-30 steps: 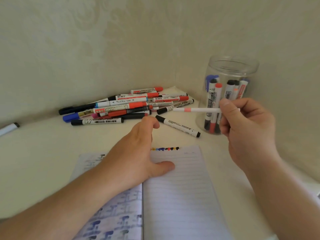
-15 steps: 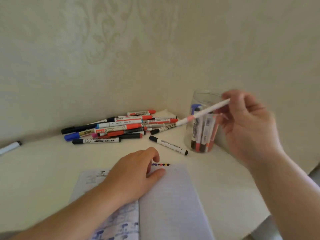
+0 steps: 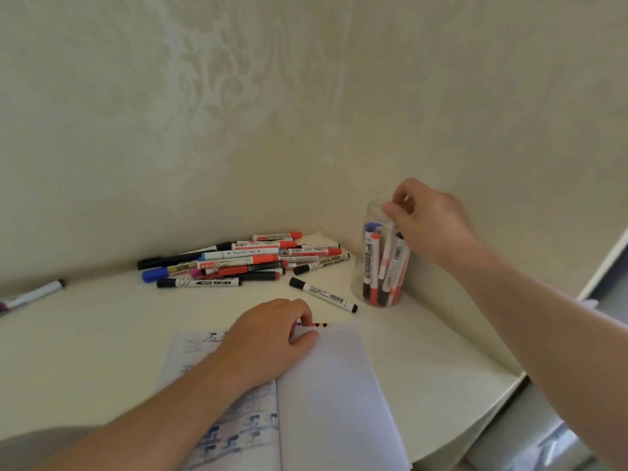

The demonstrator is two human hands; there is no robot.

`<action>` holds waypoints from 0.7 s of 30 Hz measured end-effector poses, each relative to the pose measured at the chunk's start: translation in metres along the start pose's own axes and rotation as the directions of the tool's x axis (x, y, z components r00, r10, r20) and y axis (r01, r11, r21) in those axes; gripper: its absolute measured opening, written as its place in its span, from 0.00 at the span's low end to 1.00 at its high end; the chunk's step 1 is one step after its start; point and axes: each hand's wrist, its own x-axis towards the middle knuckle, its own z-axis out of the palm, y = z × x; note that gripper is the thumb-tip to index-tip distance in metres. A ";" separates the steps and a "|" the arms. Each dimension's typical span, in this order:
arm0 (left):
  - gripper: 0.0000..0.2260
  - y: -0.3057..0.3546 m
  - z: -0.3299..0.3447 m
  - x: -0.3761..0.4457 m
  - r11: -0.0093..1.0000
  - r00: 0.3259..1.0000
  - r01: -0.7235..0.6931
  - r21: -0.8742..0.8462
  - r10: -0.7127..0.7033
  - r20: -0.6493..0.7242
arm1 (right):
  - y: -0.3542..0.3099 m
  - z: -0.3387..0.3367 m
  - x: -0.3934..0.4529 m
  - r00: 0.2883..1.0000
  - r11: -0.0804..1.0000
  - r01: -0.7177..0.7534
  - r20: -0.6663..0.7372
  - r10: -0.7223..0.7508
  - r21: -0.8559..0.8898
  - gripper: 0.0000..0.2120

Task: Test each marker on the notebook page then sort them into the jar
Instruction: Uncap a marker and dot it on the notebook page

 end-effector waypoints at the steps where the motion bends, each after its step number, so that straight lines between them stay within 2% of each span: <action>1: 0.07 0.000 0.000 0.000 1.000 1.000 0.000 -0.003 0.000 -0.002 | 0.001 0.002 0.000 1.000 0.998 0.013 0.000 -0.013 -0.059 0.10; 4: 0.06 -0.002 0.001 0.000 1.000 1.000 0.003 -0.011 -0.003 -0.007 | 0.007 0.007 -0.005 0.996 0.972 0.078 0.062 -0.066 -0.222 0.23; 5: 0.06 -0.003 0.001 0.000 1.000 1.000 0.002 -0.014 -0.002 -0.011 | 0.010 0.008 -0.007 0.993 0.958 0.113 0.056 -0.102 -0.264 0.25; 7: 0.06 -0.005 0.002 0.000 1.000 1.000 0.000 -0.023 -0.001 -0.014 | 0.012 0.009 -0.015 0.954 0.940 0.214 -0.149 -0.259 -0.266 0.18; 9: 0.06 -0.006 0.003 0.002 1.000 1.000 0.004 -0.030 -0.004 -0.008 | 0.003 0.013 -0.029 0.834 0.912 0.355 -0.371 -0.408 -0.204 0.12; 10: 0.06 -0.007 0.004 0.002 0.999 1.000 0.008 -0.034 -0.008 -0.006 | -0.005 0.018 -0.037 0.796 0.885 0.430 -0.387 -0.465 -0.178 0.11; 11: 0.06 -0.007 0.004 0.003 0.999 1.000 0.012 -0.036 -0.012 -0.006 | -0.015 0.028 -0.046 0.794 0.860 0.486 -0.331 -0.510 -0.158 0.10; 12: 0.06 -0.007 0.005 0.003 0.999 1.000 0.015 -0.037 -0.015 -0.011 | -0.024 0.042 -0.055 0.826 0.848 0.510 -0.193 -0.529 -0.141 0.10; 13: 0.06 -0.007 0.005 0.003 0.999 1.000 0.018 -0.036 -0.018 -0.019 | -0.030 0.058 -0.062 0.877 0.868 0.478 0.013 -0.481 -0.135 0.10; 14: 0.06 -0.007 0.005 0.003 0.999 0.999 0.018 -0.033 -0.019 -0.030 | -0.032 0.075 -0.066 0.905 0.903 0.402 0.217 -0.366 -0.152 0.10; 15: 0.06 -0.007 0.006 0.003 0.999 0.999 0.018 -0.028 -0.019 -0.040 | -0.033 0.089 -0.068 0.902 0.933 0.295 0.383 -0.200 -0.207 0.10; 16: 0.06 -0.007 0.006 0.002 1.000 0.999 0.018 -0.026 -0.019 -0.047 | -0.032 0.101 -0.069 0.876 0.936 0.220 0.478 -0.065 -0.276 0.09; 18: 0.07 -0.008 0.007 0.002 0.999 0.998 0.018 -0.031 -0.020 -0.062 | -0.031 0.115 -0.068 0.857 0.910 0.195 0.515 0.023 -0.365 0.10; 21: 0.11 -0.009 0.007 0.001 0.999 0.996 0.017 -0.037 -0.021 -0.092 | -0.037 0.117 -0.064 0.883 0.886 0.193 0.469 0.030 -0.420 0.12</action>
